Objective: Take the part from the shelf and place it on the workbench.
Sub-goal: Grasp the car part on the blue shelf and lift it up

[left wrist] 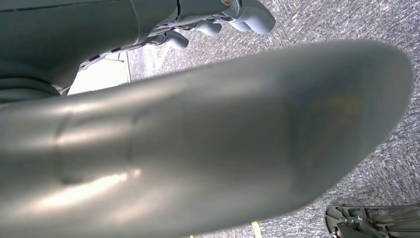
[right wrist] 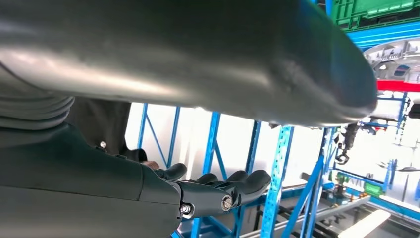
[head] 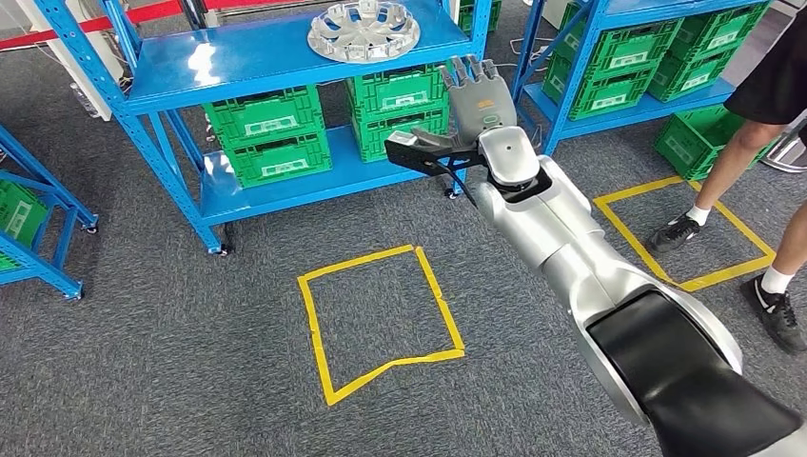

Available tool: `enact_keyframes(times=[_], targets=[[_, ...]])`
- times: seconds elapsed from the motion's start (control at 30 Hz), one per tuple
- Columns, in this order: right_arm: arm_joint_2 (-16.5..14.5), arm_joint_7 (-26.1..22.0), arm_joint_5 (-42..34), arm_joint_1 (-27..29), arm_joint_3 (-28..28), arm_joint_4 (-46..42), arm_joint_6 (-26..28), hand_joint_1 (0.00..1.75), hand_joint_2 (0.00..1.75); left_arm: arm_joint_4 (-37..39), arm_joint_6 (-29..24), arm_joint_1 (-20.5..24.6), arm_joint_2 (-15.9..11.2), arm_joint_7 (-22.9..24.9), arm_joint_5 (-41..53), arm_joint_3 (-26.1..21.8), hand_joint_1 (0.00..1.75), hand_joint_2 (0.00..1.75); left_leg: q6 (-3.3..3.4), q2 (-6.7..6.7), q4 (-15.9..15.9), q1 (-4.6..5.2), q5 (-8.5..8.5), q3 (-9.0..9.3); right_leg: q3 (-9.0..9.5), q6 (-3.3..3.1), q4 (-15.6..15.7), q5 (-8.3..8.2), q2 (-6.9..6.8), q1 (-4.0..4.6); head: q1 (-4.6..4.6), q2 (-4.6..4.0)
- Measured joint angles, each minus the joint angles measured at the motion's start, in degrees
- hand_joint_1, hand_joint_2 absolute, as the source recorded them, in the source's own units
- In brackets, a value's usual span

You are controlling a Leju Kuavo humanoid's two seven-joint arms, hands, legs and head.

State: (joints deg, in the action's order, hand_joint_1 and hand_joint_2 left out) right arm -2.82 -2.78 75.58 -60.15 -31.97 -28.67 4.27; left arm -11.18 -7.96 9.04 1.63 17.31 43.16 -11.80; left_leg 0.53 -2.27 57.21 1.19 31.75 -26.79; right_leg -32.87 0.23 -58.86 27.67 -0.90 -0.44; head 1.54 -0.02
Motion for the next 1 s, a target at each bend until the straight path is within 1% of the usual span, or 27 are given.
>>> enact_keyframes(times=[0.2,0.37,0.4,0.43,0.5,0.53,0.57,0.6,0.63,0.67,0.7,0.73,0.77,0.8,0.83,0.87,0.9,0.93,0.97,1.0], targets=[[0.02,-0.3,-1.14,0.51,-2.04,-0.28,0.09,0.0,0.0,0.13,0.08,0.0,-0.01,-0.28,0.21,-0.02,0.0,0.0,0.01,0.0,0.07,0.03,0.01,-0.02,-0.02,-0.01,0.04,-0.07,0.01,-0.05,0.01,0.0],[0.13,-0.08,-2.31,1.91,-3.83,-0.33,0.62,0.0,0.0,0.25,0.13,-0.04,-0.14,-0.8,0.86,-0.04,0.0,0.0,0.11,0.0,0.43,0.22,0.03,-0.47,-0.3,0.32,0.12,-0.35,0.0,-0.16,0.02,0.0],[0.2,-0.03,-2.47,2.19,-4.16,-0.33,0.81,0.0,0.0,0.27,0.13,-0.04,-0.16,-0.84,0.97,-0.04,0.0,0.0,0.19,0.0,0.47,0.25,0.03,-0.61,-0.37,0.43,0.18,-0.41,-0.01,-0.18,0.02,0.0],[0.29,0.0,-2.64,2.43,-4.44,-0.33,0.96,0.0,0.0,0.28,0.13,-0.05,-0.18,-0.83,1.05,-0.04,0.0,0.0,0.41,0.02,0.37,0.19,0.07,-0.85,-0.46,0.58,-0.05,-0.6,-0.01,-0.2,0.01,0.0],[0.52,-0.11,-3.05,2.73,-4.95,-0.33,1.02,0.0,0.0,0.32,0.13,-0.07,-0.2,-0.74,1.1,-0.04,0.0,0.0,1.09,0.03,-0.1,-0.08,0.19,-0.94,-1.05,0.99,-1.06,-1.18,0.01,-0.23,-0.01,0.0],[0.65,-0.2,-3.31,2.79,-5.15,-0.35,1.01,0.0,0.0,0.33,0.13,-0.1,-0.21,-0.71,1.1,-0.04,0.0,0.0,1.46,0.02,-0.4,-0.29,0.24,-0.61,-1.67,1.19,-2.1,-1.31,0.12,-0.23,-0.05,0.0],[0.76,-0.26,-3.61,2.78,-5.34,-0.4,0.99,0.0,0.0,0.34,0.13,-0.11,-0.21,-0.72,1.11,-0.05,0.0,0.0,1.72,0.0,-0.59,-0.43,0.29,-0.17,-2.64,1.4,-3.46,-1.04,0.26,-0.23,-0.11,0.0],[0.87,-0.28,-3.95,2.72,-5.53,-0.47,1.01,0.0,0.0,0.34,0.13,-0.12,-0.25,-0.8,1.13,-0.06,0.0,0.0,1.89,-0.03,-0.71,-0.57,0.35,0.29,-4.31,1.57,-5.77,-0.24,0.45,-0.23,-0.16,0.0],[0.98,-0.27,-4.31,2.73,-5.8,-0.54,1.03,0.0,0.0,0.34,0.13,-0.13,-0.28,-0.95,1.17,-0.08,0.0,0.0,1.92,-0.01,-0.72,-0.66,0.48,0.55,-6.46,1.72,-8.93,0.83,0.63,-0.26,-0.21,0.0],[1.13,-0.25,-4.66,2.9,-6.09,-0.6,1.05,0.0,0.0,0.34,0.13,-0.16,-0.33,-1.12,1.23,-0.09,0.0,0.0,1.86,0.04,-0.72,-0.76,0.69,0.72,-9.05,1.84,-12.38,1.76,0.7,-0.3,-0.23,0.0],[1.29,-0.23,-4.93,3.22,-6.36,-0.62,1.08,0.0,0.0,0.34,0.13,-0.23,-0.36,-1.29,1.33,-0.1,0.0,0.0,1.71,0.12,-0.72,-0.9,0.99,1.04,-11.51,1.9,-15.12,2.1,0.75,-0.35,-0.23,0.0],[1.47,-0.22,-5.17,3.64,-6.64,-0.62,1.12,0.0,0.0,0.34,0.14,-0.37,-0.35,-1.45,1.48,-0.11,0.0,0.0,1.48,0.23,-0.72,-1.07,1.42,1.53,-13.1,1.88,-16.0,1.53,0.74,-0.4,-0.24,0.0],[1.66,-0.22,-5.36,4.01,-6.87,-0.62,1.17,0.0,0.0,0.34,0.14,-0.54,-0.33,-1.57,1.64,-0.11,0.0,0.0,1.19,0.33,-0.72,-1.29,1.98,2.2,-13.64,1.87,-14.73,0.23,0.73,-0.43,-0.25,0.0],[1.81,-0.23,-5.52,4.29,-7.1,-0.63,1.25,0.0,0.0,0.34,0.15,-0.71,-0.29,-1.65,1.77,-0.11,0.0,0.0,0.82,0.39,-0.72,-1.53,2.69,3.05,-13.16,1.87,-11.45,-1.76,0.6,-0.45,-0.26,0.0],[2.0,-0.24,-5.67,4.54,-7.35,-0.62,1.32,0.0,0.0,0.36,0.15,-0.85,-0.29,-1.71,1.88,-0.11,0.0,0.0,0.38,0.38,-0.74,-1.7,3.52,3.78,-12.3,1.83,-7.23,-4.72,0.16,-0.44,-0.3,0.0],[2.2,-0.27,-5.77,4.78,-7.61,-0.62,1.41,0.0,0.0,0.38,0.15,-0.9,-0.3,-1.75,1.94,-0.11,0.0,0.0,-0.08,0.33,-0.86,-1.78,4.35,4.5,-11.52,1.63,-3.85,-6.52,-0.3,-0.3,-0.32,0.0],[2.37,-0.27,-5.85,5.04,-7.85,-0.65,1.45,0.0,0.0,0.38,0.16,-0.89,-0.33,-1.77,1.98,-0.12,0.0,0.0,-0.56,0.21,-1.24,-1.76,5.1,5.03,-10.93,1.27,-1.67,-7.8,-0.64,-0.04,-0.35,0.0],[2.56,-0.26,-5.89,5.31,-8.05,-0.74,1.52,0.0,0.0,0.35,0.16,-0.88,-0.38,-1.78,2.01,-0.13,0.0,0.0,-1.01,0.03,-1.82,-1.65,5.51,5.86,-10.63,0.8,-0.73,-8.22,-0.73,0.18,-0.42,0.0],[2.7,-0.25,-5.93,5.45,-8.21,-0.86,1.62,0.0,0.0,0.29,0.16,-0.83,-0.41,-1.8,2.03,-0.14,0.0,0.0,-1.43,-0.09,-2.3,-1.56,5.46,6.69,-10.3,0.27,-0.82,-7.13,-0.49,0.29,-0.42,0.0],[2.76,-0.21,-5.98,5.48,-8.31,-1.03,1.68,0.0,0.0,0.23,0.16,-0.77,-0.44,-1.8,2.05,-0.15,0.0,0.0,-1.82,-0.15,-2.18,-1.52,5.02,7.18,-9.64,-0.21,-0.78,-6.54,-0.16,0.18,-0.43,0.0]])
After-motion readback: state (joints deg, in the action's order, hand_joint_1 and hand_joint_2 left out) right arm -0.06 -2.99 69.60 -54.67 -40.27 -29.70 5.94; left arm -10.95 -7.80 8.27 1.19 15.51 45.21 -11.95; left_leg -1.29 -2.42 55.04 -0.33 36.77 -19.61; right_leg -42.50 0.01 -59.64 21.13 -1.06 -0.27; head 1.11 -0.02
